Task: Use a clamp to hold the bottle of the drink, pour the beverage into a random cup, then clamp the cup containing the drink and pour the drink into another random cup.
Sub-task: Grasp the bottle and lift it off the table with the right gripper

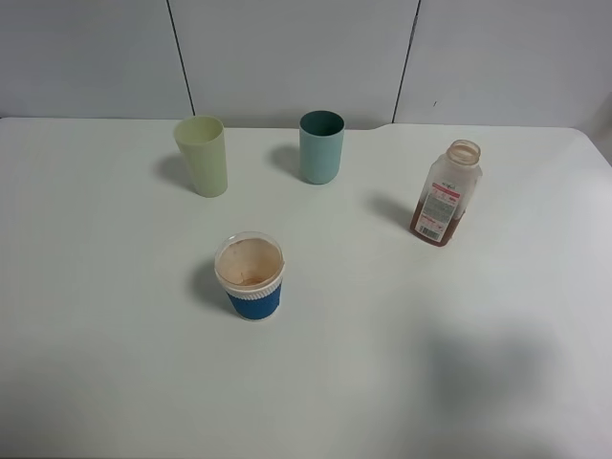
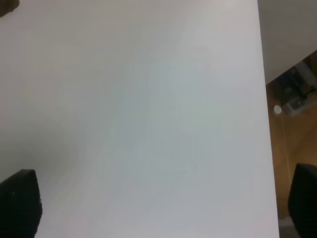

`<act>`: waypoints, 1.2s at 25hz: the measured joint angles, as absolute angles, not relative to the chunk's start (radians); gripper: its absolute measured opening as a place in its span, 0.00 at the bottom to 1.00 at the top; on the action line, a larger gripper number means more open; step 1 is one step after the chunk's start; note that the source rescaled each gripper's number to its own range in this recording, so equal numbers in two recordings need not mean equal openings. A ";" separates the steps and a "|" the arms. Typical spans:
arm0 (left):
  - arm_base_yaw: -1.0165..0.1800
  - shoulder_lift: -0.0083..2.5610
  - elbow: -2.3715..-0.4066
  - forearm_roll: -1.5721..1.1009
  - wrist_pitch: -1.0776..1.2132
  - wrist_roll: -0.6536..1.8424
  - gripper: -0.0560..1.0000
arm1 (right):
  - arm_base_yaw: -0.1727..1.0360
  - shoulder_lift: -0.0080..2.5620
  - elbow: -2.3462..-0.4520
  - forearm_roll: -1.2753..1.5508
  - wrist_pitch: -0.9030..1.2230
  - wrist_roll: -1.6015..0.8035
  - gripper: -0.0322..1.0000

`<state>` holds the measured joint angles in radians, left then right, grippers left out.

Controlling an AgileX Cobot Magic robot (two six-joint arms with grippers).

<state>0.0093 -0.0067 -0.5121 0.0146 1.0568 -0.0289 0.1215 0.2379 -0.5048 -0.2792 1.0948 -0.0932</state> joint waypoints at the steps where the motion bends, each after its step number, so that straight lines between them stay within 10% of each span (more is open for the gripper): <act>1: 0.009 -0.007 -0.512 0.015 1.057 -0.029 1.00 | 0.127 0.238 -0.505 -0.283 1.095 -0.093 1.00; 30: 0.009 -0.007 -0.512 0.015 1.057 -0.029 1.00 | 0.135 0.239 -0.373 -0.432 0.900 -0.058 1.00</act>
